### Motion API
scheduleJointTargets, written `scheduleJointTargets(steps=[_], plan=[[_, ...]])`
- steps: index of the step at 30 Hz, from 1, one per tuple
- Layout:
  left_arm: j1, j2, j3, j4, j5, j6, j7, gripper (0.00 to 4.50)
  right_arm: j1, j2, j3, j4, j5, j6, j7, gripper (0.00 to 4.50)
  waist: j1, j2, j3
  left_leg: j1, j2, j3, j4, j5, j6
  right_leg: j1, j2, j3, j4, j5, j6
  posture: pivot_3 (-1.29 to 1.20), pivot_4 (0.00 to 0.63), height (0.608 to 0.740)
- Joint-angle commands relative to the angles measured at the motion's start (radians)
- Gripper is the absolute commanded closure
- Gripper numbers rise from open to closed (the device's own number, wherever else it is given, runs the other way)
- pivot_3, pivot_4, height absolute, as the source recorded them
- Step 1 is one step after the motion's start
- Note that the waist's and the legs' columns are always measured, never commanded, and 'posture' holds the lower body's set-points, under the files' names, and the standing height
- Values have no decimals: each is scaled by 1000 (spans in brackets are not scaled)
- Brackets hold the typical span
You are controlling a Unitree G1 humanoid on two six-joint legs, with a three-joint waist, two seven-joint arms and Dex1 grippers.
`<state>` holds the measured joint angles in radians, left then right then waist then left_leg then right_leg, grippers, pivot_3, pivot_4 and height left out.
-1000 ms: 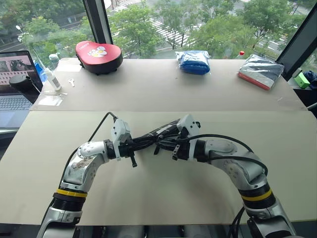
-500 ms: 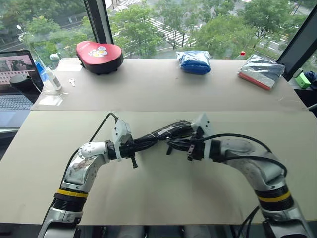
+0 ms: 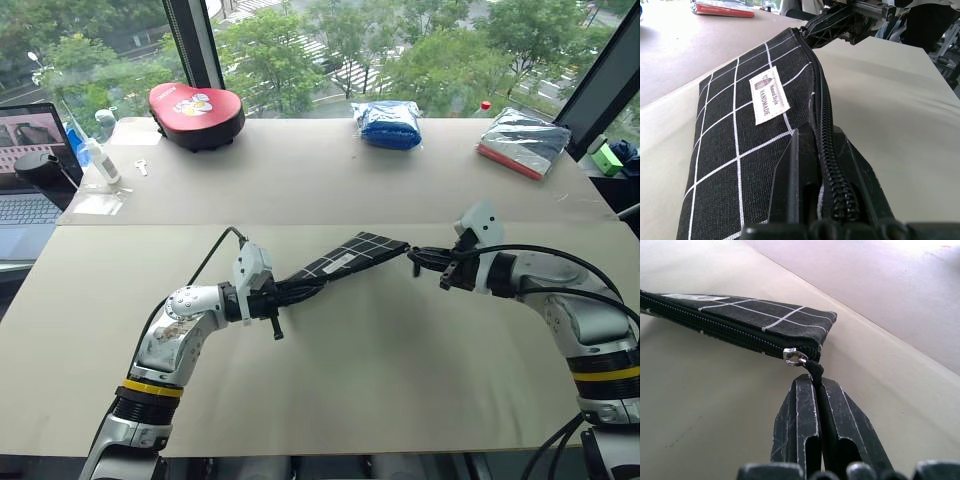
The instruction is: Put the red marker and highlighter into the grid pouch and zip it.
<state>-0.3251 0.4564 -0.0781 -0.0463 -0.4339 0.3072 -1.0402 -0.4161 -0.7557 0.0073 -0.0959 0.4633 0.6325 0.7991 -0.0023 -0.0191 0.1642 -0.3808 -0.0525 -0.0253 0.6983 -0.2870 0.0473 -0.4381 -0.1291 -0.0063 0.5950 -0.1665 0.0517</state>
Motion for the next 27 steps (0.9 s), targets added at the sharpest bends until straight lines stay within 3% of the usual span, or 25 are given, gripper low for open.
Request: scheduleJointTargets(steps=[1,3,10,16,27], plan=[[-7,1,13,-10,-16,-20,-17,4500,38,-5,-35,-94,89,78,55,2541,2,0,0,0,0,0,0,0,0,0,0,0,0,0,0,0,150,740],[-11,4,5,-5,-9,-28,-31,4500,87,-45,-61,-134,151,129,125,1813,5,0,0,0,0,0,0,0,0,0,0,0,0,0,0,0,150,740],[-22,23,-13,25,16,-82,-95,4500,204,-174,-241,-167,235,136,236,1813,14,0,0,0,0,0,2,-1,1,0,-1,0,0,0,0,0,150,740],[-66,25,-56,126,52,-254,-241,4500,406,-218,-487,-221,279,75,358,1813,18,0,0,0,0,0,1,-1,1,1,0,-1,0,0,0,0,150,740],[-153,-21,-122,358,146,-518,-371,4500,450,-154,-523,-248,285,69,266,1813,14,0,0,2,1,0,4,-1,2,4,-1,0,0,0,0,0,150,740]])
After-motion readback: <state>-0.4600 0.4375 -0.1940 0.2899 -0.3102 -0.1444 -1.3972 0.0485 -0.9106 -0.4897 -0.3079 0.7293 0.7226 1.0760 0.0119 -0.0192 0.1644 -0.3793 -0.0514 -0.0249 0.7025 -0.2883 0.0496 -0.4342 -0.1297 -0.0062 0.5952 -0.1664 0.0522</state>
